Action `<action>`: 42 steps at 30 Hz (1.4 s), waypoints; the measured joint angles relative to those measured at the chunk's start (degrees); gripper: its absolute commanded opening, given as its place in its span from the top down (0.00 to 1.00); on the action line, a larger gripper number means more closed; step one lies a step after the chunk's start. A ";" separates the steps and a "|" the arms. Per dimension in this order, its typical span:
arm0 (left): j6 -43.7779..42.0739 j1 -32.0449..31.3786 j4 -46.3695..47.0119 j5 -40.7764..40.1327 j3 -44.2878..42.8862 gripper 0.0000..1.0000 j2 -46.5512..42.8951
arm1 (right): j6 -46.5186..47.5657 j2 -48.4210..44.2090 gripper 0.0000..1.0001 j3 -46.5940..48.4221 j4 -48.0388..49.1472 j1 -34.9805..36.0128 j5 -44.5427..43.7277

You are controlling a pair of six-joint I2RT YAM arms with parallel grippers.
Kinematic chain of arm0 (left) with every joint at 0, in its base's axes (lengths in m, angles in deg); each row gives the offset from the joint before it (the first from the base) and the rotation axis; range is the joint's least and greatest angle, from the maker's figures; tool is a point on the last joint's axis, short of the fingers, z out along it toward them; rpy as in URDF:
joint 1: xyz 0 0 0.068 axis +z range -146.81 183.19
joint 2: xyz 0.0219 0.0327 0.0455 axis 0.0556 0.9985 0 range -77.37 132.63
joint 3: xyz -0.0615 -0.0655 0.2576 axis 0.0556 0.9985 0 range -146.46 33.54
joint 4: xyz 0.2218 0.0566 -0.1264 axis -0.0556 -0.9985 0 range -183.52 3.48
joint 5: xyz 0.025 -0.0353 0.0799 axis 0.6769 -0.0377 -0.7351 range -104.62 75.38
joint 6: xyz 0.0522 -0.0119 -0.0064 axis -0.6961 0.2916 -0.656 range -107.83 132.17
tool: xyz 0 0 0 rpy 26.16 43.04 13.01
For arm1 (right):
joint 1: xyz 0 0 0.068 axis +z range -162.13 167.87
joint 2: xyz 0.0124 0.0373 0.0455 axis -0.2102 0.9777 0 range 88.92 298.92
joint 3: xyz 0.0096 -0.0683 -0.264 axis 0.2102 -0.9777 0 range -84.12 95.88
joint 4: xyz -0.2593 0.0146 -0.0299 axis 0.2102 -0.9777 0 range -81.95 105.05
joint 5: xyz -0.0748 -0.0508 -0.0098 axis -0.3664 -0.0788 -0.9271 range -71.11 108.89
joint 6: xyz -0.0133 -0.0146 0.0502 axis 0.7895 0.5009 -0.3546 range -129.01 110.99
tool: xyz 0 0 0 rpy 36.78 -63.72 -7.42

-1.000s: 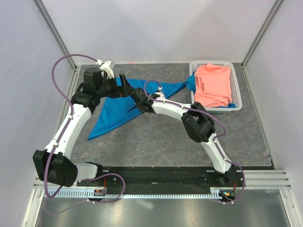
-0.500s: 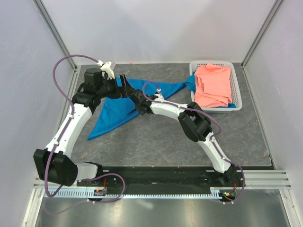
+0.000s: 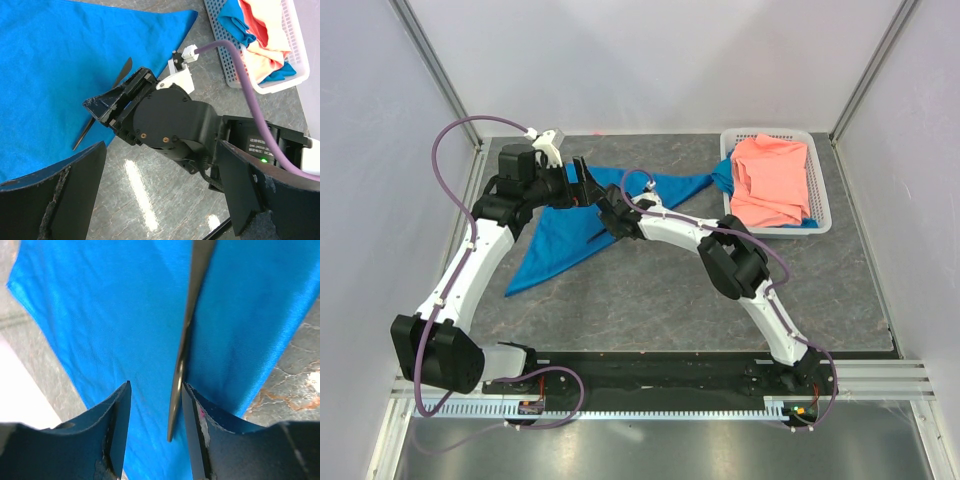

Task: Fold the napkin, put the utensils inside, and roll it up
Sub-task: Place the utensil onto the napkin, then fold the napkin

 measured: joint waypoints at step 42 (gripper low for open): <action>0.46 0.02 0.98 -2.86 0.85 0.02 -0.04 | 11.39 -16.35 0.67 -32.33 20.96 -14.49 8.09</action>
